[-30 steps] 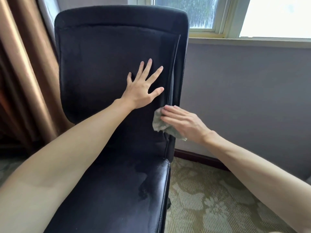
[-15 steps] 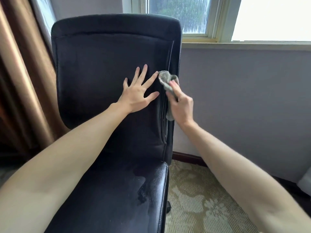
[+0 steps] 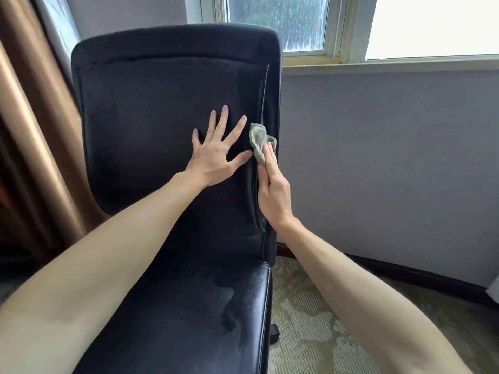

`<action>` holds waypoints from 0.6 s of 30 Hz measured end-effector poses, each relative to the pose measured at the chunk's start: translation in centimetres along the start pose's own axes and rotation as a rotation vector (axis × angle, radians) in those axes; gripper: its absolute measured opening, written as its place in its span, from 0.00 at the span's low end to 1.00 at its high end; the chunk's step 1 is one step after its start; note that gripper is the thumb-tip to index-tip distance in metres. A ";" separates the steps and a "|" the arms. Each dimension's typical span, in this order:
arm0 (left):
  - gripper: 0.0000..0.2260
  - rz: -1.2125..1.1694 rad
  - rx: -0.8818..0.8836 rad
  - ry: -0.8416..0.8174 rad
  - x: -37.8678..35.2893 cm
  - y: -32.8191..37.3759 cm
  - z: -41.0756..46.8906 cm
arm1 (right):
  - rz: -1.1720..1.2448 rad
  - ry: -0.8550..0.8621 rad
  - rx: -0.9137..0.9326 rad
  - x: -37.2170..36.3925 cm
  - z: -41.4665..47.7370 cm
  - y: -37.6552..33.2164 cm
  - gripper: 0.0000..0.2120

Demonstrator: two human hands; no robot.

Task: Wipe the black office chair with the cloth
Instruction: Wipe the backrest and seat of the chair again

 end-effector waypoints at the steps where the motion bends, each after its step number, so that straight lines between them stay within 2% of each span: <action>1: 0.31 -0.008 -0.002 0.000 0.1 0.0 0.0 | 0.028 0.013 -0.009 -0.2 0.6 -0.4 0.22; 6: 0.30 -0.018 -0.001 -0.024 0.7 -0.3 0.0 | 0.052 0.027 -0.031 -0.5 0.0 0.4 0.22; 13: 0.31 0.002 0.023 -0.005 0.1 0.2 -0.1 | 0.063 -0.106 -0.240 0.7 -7.4 5.5 0.23; 18: 0.32 0.020 0.020 -0.003 0.0 0.2 -0.1 | 0.160 -0.027 -0.170 0.3 -5.0 2.7 0.22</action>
Point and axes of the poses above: each hand's wrist, its own z-axis towards the middle knuckle, its own x-axis out of the back of the hand, y = z × x, the point moved 2 cm from there along z, towards the middle knuckle, and after that the axes turned 2 degrees about y, right-handed, at the moved point
